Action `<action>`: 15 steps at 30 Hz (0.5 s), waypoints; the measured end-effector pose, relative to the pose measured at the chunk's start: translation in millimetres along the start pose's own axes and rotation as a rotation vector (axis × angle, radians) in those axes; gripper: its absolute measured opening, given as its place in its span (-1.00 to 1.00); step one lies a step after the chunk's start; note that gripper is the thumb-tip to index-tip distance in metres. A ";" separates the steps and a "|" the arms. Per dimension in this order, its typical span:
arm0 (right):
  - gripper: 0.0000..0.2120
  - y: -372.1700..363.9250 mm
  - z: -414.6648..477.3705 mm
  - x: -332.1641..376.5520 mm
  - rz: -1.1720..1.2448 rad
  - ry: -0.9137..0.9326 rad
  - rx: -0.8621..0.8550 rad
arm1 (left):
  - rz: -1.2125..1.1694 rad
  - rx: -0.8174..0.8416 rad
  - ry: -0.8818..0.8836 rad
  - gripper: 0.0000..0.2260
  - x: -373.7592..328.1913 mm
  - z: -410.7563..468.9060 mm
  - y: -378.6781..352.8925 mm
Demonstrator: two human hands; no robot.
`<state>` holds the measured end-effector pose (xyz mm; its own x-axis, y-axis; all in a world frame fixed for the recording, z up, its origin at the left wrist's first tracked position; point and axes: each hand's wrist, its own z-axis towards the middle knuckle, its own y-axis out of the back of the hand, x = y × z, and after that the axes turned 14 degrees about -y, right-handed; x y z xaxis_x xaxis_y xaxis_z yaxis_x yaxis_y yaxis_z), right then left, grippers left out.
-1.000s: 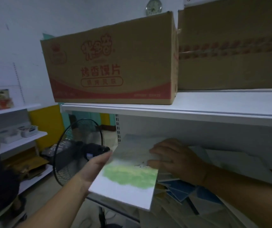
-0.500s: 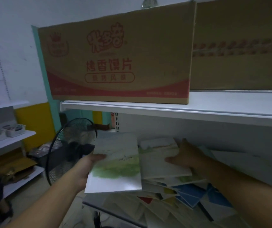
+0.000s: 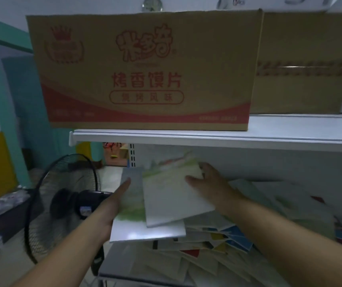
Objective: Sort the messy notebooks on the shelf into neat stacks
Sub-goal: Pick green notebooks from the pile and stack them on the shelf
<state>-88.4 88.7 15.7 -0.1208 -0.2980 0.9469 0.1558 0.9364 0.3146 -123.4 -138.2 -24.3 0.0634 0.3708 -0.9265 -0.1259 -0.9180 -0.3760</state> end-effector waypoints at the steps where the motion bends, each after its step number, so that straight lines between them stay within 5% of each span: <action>1: -0.78 -11.6 -2.3 -1.3 -0.071 0.009 -0.001 | -0.020 0.062 0.000 -0.63 3.3 -0.2 -2.4; 6: -0.75 -24.0 -15.0 -18.5 -0.317 0.065 -0.069 | -0.086 0.285 -0.040 -0.53 14.3 4.5 2.3; 9: -0.58 -4.9 -17.2 -39.6 -0.746 0.064 -0.195 | -0.052 0.251 -0.033 -0.61 20.6 17.2 12.2; 11: -0.37 5.5 -19.8 -53.2 -1.070 -0.109 -0.209 | 0.024 0.180 0.002 -0.68 25.7 27.1 17.9; 15: -0.25 15.4 -26.0 -59.8 -1.158 -0.202 -0.109 | 0.135 0.087 0.066 -0.86 30.2 41.6 26.3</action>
<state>-53.2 116.1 -34.3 -0.3966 -0.9154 0.0687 -0.0665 0.1033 0.9924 -165.9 -145.3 -62.7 0.1045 0.2327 -0.9669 -0.2223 -0.9422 -0.2507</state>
